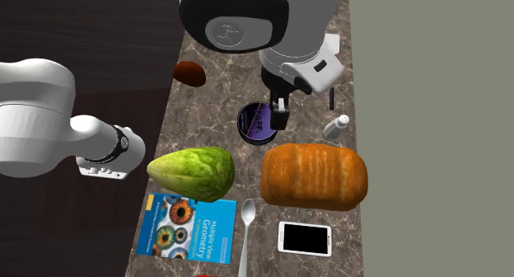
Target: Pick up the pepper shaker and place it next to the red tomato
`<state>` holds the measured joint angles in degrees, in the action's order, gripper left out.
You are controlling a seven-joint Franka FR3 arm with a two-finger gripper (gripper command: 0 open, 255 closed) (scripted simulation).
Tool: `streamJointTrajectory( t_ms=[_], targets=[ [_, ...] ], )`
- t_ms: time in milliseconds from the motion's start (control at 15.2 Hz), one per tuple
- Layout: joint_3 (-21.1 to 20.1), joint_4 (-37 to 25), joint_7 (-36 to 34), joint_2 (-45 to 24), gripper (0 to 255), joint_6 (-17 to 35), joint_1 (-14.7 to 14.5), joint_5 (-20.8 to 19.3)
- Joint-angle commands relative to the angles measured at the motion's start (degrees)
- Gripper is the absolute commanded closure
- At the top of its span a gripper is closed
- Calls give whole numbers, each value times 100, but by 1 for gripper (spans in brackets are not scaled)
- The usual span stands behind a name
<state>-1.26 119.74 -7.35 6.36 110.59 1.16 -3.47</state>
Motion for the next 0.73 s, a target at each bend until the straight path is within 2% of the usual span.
streamJointTrajectory(
  t_ms=[0,660],
  targets=[
    [-25,-331,-83,-437,0,163,-10,-58],
    [-6,-2428,-353,-2582,0,468,-78,-375]
  ],
)
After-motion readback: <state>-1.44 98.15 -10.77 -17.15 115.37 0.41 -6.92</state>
